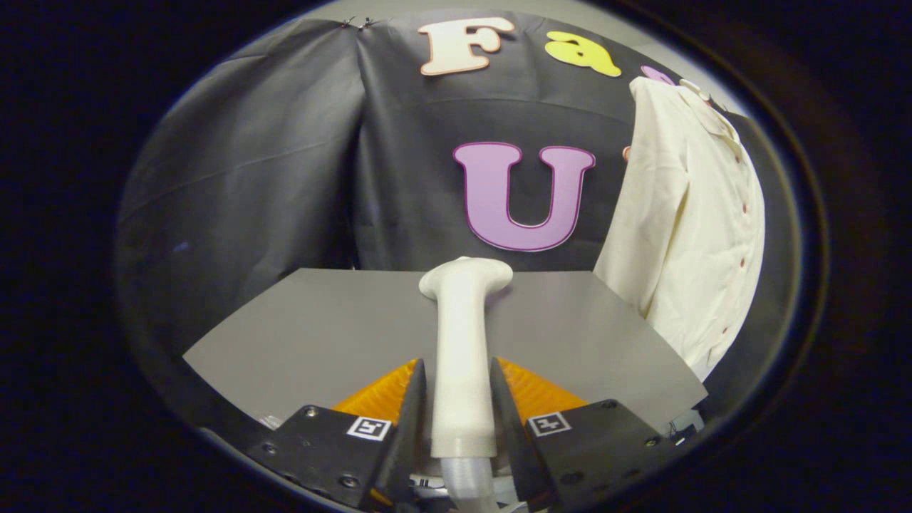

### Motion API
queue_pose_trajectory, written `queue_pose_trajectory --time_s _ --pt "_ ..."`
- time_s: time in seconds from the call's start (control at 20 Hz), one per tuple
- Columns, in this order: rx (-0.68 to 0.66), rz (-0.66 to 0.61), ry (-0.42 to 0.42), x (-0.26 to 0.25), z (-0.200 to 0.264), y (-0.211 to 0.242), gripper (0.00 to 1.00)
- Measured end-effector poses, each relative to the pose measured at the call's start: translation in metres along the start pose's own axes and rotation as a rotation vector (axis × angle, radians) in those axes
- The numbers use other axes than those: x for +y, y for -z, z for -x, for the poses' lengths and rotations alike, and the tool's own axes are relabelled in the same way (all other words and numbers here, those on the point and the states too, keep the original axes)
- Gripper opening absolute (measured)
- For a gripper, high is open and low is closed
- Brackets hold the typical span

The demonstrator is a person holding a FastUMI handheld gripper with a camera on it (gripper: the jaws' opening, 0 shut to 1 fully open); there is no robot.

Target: Iron the clothes twice with a garment steamer, once on the left side and once on the right side.

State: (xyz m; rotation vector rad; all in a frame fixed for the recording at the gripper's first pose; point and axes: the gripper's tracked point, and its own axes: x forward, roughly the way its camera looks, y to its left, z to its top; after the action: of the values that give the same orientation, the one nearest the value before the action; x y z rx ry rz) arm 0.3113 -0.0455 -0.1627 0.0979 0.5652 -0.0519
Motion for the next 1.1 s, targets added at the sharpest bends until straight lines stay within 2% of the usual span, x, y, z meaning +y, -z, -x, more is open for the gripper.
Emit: queue_pose_trajectory --time_s 0.1,0.2,0.3,0.55,0.85,1.1 --pt "-0.004 -0.025 0.0 -0.003 -0.006 -0.002 0.46" --pt "-0.012 -0.045 -0.018 -0.002 -0.006 -0.002 0.41" --pt "-0.031 -0.059 -0.032 -0.002 -0.005 -0.004 0.4" --pt "-0.104 0.002 -0.061 -0.002 0.01 0.0 0.36" --pt "-0.215 -0.12 -0.088 -0.034 0.04 -0.003 0.35" --pt "-0.339 -0.137 -0.083 -0.079 0.073 -0.02 0.34"
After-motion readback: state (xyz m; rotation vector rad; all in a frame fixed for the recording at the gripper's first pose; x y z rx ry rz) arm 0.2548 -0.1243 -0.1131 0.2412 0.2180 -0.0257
